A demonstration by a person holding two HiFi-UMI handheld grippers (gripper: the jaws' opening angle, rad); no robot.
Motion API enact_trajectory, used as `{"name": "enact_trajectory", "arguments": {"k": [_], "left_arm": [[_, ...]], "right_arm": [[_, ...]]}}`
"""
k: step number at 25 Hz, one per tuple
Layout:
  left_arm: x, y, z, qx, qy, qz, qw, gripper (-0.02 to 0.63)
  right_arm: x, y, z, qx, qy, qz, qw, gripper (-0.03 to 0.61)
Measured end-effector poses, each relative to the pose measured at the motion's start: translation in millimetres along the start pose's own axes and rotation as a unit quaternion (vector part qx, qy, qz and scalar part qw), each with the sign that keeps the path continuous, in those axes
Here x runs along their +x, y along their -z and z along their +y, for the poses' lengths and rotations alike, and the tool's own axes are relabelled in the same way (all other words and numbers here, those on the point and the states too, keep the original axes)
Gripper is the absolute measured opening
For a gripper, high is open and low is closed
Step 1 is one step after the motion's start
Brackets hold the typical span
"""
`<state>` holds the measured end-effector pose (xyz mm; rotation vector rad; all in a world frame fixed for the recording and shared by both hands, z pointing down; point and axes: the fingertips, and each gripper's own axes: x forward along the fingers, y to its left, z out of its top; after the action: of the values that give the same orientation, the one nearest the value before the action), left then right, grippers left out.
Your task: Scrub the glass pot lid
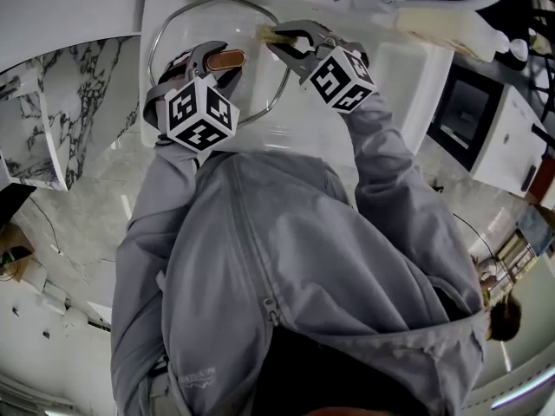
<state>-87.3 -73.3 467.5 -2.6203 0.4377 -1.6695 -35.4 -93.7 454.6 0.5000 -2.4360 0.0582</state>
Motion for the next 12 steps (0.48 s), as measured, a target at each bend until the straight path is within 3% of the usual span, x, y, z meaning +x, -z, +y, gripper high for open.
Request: {"name": "enact_trajectory", "arguments": {"k": [6, 12], "left_arm": [[0.5, 0.8, 1.8, -0.011, -0.006, -0.001, 0.9999, 0.213], [0.7, 0.9, 2.9, -0.022, -0.017, -0.002, 0.9996, 0.213]], "right_arm": [[41.8, 1.9, -31.6, -0.026, -0.018, 0.003, 0.999, 0.046], [68.2, 15.7, -34.0, -0.037, -0.036, 0.026, 0.998, 0.046]]}}
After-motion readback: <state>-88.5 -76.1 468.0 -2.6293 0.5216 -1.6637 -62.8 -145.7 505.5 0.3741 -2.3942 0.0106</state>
